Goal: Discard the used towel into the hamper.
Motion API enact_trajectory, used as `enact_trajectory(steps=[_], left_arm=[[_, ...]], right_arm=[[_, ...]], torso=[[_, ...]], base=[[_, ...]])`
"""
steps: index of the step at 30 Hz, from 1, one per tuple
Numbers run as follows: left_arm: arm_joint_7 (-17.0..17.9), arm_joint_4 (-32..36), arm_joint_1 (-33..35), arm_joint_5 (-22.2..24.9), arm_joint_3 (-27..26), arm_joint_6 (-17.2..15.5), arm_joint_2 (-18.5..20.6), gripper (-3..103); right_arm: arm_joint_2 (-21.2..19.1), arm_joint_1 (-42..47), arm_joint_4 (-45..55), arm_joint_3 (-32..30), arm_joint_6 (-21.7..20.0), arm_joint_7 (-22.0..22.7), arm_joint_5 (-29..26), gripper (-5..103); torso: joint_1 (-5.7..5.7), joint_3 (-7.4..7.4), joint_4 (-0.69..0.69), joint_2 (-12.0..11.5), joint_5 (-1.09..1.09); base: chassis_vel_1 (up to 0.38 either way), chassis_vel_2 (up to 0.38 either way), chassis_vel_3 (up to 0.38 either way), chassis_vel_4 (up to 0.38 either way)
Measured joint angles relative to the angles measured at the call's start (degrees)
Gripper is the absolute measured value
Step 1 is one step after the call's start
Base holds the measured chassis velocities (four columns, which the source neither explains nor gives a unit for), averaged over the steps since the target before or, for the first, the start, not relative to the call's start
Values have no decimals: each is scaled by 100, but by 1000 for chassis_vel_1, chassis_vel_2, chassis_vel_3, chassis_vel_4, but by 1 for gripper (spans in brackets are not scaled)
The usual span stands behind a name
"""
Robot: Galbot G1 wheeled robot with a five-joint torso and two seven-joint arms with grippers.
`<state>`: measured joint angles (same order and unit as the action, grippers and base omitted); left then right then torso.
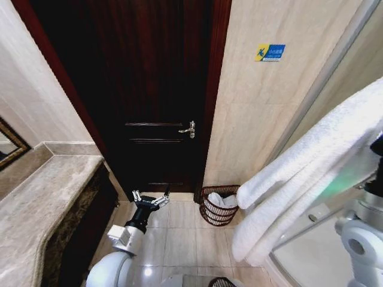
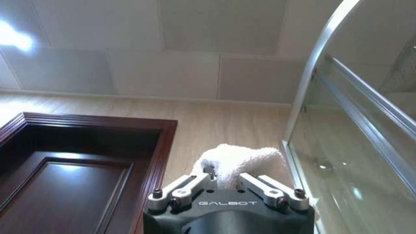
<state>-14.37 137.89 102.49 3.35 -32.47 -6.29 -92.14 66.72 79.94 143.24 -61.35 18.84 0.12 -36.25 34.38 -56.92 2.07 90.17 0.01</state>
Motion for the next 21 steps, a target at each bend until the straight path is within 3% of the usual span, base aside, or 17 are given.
enact_trajectory(steps=[21], left_arm=[[0, 0, 0, 0, 0, 0, 1, 100]], right_arm=[[11, -27, 0, 126, 31, -16, 66, 5]], torso=[[-1, 1, 0, -1, -1]], base=[[0, 0, 0, 0]])
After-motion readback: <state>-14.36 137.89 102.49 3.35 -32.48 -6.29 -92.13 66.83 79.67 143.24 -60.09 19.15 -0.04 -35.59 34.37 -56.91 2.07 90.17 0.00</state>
